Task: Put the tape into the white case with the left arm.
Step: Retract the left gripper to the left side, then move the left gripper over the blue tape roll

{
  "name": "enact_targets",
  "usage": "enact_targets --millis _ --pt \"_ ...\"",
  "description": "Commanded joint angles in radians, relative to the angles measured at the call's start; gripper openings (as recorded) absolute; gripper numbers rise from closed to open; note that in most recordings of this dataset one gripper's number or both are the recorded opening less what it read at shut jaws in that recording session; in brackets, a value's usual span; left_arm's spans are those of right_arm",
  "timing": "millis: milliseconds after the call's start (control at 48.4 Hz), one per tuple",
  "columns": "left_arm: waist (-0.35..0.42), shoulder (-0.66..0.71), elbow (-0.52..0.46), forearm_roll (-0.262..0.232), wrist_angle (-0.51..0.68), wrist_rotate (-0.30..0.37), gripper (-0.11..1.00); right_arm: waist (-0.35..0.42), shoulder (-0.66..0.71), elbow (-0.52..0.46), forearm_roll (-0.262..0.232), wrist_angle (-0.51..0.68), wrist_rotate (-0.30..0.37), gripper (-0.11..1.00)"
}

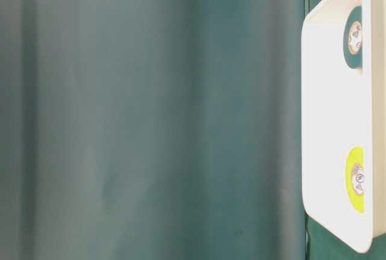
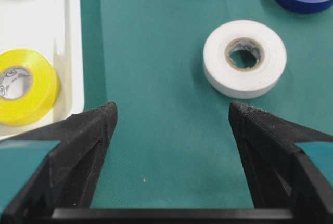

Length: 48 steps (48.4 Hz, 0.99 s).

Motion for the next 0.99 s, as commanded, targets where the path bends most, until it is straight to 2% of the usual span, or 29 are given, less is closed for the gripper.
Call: enact_targets --millis 0,227,537,971 --pt "-0.005 -0.003 -0.009 -0.002 -0.008 -0.002 0.87 0.000 0.005 -0.009 -0.002 -0.009 0.002 -0.09" --pt "-0.006 0.035 -0.031 -0.002 -0.011 -0.002 0.87 0.000 0.006 -0.009 -0.002 -0.009 0.002 -0.09" --pt "-0.032 0.160 -0.107 -0.002 -0.012 0.000 0.86 0.000 0.006 -0.009 -0.002 -0.009 0.002 -0.09" --pt "-0.104 0.400 -0.301 -0.002 -0.011 0.000 0.86 0.000 0.005 -0.009 -0.002 -0.009 0.002 -0.09"
